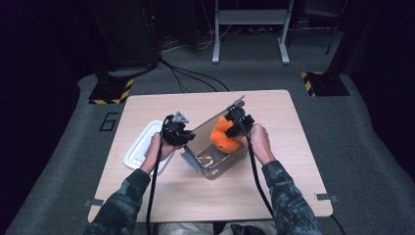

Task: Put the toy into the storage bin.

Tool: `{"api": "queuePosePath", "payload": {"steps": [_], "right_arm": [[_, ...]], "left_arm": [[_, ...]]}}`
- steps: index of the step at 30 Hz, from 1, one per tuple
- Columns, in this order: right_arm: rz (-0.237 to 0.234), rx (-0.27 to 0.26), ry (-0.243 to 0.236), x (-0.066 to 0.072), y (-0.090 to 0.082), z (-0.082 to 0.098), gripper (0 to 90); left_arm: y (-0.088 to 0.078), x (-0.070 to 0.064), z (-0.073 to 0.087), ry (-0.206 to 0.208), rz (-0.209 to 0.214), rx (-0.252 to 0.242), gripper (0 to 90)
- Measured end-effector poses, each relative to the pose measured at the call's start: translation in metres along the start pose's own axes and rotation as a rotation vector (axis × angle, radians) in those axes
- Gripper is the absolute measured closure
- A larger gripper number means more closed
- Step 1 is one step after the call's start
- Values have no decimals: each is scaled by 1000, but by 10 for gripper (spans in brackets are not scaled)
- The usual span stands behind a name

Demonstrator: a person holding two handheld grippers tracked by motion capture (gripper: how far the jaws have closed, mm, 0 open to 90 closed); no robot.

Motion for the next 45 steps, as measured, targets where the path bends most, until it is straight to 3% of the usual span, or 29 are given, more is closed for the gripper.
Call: {"api": "queuePosePath", "payload": {"steps": [21, 33, 41, 45], "right_arm": [[-37, 146, 5, -3, 24, -8, 610], [-51, 178, 15, -3, 29, -10, 597], [-58, 163, 13, -5, 27, -9, 492], [-54, 148, 0, -4, 23, -10, 371]], "left_arm": [[0, 0, 0, 2, 2, -3, 775], [0, 0, 0, 2, 3, -3, 775], [0, 0, 0, 2, 6, -1, 769], [-2, 0, -2, -7, 3, -6, 712]]}}
Point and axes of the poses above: each handheld gripper's, and its own axes: y roughly forward along the jaws, z roughly out of its underside, x roughly to its left, the point moved 2 cm from there along y, roughly forward along the jaws, and after that the axes turned 3 degrees about x, right-handed, at the moved point
